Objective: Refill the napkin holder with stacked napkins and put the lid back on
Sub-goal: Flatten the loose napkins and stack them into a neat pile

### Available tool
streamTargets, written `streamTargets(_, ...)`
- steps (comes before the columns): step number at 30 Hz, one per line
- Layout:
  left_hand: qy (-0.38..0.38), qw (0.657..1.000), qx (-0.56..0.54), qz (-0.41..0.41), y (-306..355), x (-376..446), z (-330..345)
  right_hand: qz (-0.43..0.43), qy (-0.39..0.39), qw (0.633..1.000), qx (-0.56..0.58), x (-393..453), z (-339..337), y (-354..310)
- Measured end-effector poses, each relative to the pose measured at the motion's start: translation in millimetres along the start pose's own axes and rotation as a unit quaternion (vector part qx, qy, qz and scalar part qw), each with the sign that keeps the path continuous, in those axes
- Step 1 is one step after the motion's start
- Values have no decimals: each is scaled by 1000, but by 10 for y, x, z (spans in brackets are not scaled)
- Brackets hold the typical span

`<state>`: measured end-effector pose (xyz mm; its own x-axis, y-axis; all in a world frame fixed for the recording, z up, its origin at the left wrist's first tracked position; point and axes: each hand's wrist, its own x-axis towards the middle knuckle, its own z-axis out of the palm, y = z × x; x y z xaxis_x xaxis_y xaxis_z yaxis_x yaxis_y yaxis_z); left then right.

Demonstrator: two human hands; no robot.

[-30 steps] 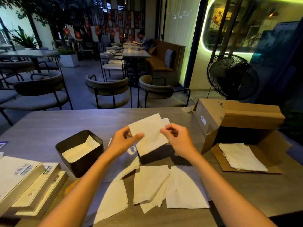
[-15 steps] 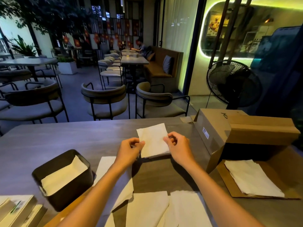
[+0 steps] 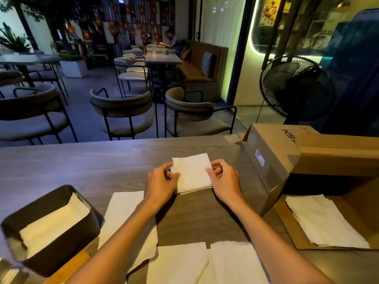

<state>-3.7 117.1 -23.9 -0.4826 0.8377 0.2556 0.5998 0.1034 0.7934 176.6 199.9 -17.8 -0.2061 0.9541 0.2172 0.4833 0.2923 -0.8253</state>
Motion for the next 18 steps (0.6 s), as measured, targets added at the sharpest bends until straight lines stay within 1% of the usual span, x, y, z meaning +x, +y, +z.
streamTargets(7,-25,999,31,30,-49,2,-17,-5,-20,1000,-12,-7,19,28)
streamTargets(11,-31,998,28,43,-48,-10,-10,-24,-9,999,-39,-14,34,44)
streamTargets(15,-41,993,87,62,-102,-18,45,-50,-21,995,-82,-38,44,66)
streamTargets(18,-54,990,111,65,-119,-28,64,-52,-35,992,-112,-42,55,84)
